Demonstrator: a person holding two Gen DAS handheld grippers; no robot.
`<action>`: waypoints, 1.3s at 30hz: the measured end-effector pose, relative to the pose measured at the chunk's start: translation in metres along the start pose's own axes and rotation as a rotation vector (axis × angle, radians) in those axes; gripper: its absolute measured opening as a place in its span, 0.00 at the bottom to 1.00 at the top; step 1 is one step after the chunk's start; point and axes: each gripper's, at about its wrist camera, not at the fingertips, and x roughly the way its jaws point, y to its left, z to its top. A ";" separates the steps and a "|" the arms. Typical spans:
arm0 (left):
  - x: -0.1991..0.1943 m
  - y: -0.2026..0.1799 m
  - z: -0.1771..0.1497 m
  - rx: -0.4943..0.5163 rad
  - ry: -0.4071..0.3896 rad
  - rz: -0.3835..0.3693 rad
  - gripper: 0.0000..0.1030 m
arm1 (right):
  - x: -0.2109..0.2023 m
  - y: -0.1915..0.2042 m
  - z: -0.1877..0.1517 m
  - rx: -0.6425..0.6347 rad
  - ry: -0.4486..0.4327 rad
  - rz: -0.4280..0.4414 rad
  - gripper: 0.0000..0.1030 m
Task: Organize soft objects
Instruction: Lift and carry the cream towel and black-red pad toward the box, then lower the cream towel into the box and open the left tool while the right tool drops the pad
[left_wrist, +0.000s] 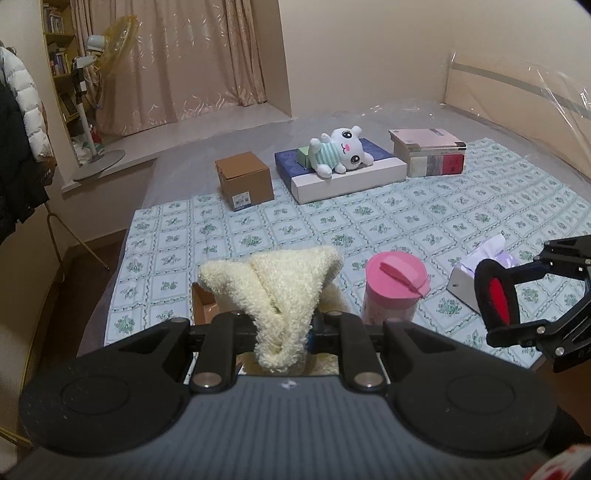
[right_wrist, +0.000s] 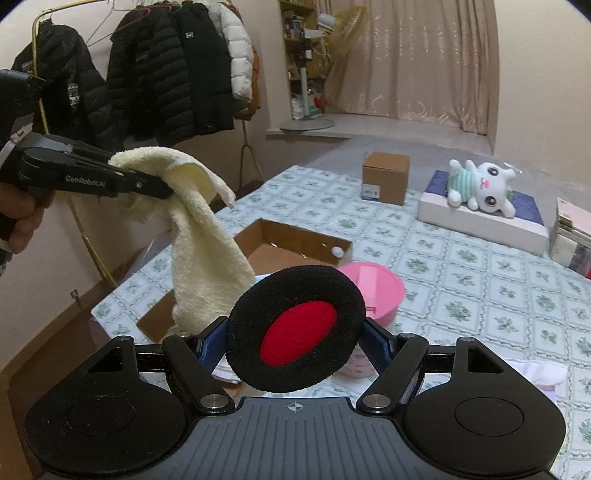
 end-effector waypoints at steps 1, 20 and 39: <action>0.000 0.001 -0.001 0.000 0.002 0.001 0.15 | 0.002 0.002 0.001 -0.002 0.001 0.002 0.72; 0.016 0.024 -0.017 0.024 0.043 0.015 0.15 | 0.049 0.029 0.018 -0.046 0.040 0.032 0.72; 0.114 0.077 0.020 0.033 0.009 0.018 0.15 | 0.162 0.031 0.048 -0.091 0.078 0.000 0.72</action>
